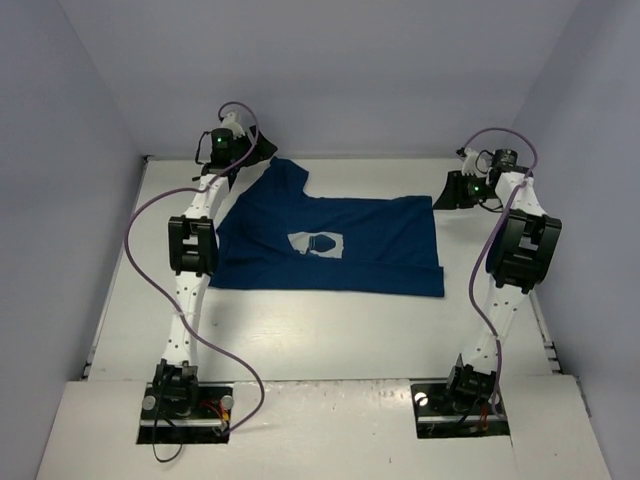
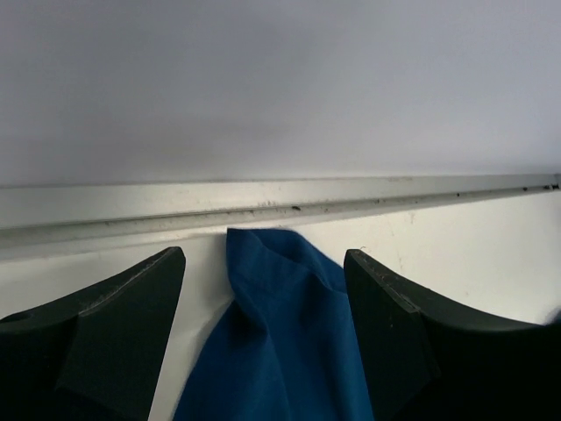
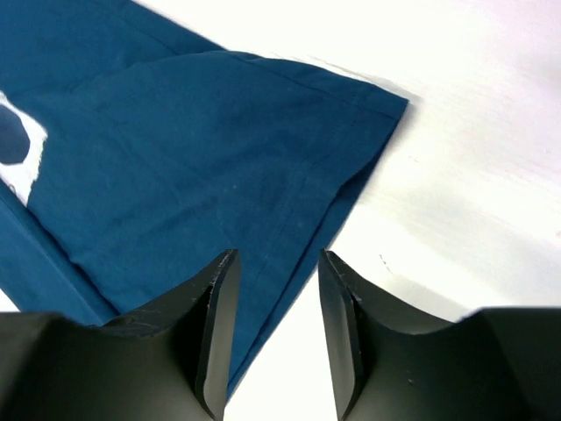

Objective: Fold and stack the t-shirts
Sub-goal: Grap the side of the flattened tshirt furthest away from the robot with both arms

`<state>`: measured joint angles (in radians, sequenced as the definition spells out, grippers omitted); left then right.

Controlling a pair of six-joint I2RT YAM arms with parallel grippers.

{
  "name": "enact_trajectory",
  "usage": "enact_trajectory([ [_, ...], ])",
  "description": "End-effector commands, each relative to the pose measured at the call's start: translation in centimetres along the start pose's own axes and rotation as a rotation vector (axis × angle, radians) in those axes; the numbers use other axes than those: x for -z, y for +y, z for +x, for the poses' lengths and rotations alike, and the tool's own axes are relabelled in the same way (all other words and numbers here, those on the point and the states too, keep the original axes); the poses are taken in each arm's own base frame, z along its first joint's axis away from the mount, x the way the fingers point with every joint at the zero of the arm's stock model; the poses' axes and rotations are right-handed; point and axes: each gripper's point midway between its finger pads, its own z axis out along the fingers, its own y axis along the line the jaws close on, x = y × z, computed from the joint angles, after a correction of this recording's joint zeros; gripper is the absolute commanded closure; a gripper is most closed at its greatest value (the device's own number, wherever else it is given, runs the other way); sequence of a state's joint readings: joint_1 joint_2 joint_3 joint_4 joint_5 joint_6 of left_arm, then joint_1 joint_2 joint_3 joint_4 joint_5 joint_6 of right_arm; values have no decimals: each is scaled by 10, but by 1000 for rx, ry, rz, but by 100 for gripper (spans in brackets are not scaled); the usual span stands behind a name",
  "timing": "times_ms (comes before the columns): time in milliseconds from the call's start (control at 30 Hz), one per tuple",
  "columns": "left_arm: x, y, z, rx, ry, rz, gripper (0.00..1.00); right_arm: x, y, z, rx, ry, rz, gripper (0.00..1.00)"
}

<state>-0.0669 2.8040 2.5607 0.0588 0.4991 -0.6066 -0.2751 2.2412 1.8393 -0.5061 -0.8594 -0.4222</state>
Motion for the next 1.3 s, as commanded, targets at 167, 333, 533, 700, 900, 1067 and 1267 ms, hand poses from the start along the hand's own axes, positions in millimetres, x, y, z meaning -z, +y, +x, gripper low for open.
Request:
enact_trajectory([
  [167,45,-20,-68,-113,-97,70,29,6,2,-8,24,-22,-5,60],
  [333,97,2,-92,-191,-62,-29,29,-1,-13,-5,41,-3,28,59],
  [533,145,31,-55,-181,120,-113,30,-20,-26,-1,-20,14,28,53],
  [700,162,47,-17,-131,217,-130,32,-30,-26,-8,-33,8,21,44],
  [900,172,58,19,-80,261,-142,32,-31,-37,-22,-47,-15,62,39],
  [1067,175,62,33,-57,287,-149,32,-44,-45,-31,-38,-30,82,35],
  [1267,181,64,36,-57,299,-156,32,-73,-36,-18,-47,-3,9,38],
])
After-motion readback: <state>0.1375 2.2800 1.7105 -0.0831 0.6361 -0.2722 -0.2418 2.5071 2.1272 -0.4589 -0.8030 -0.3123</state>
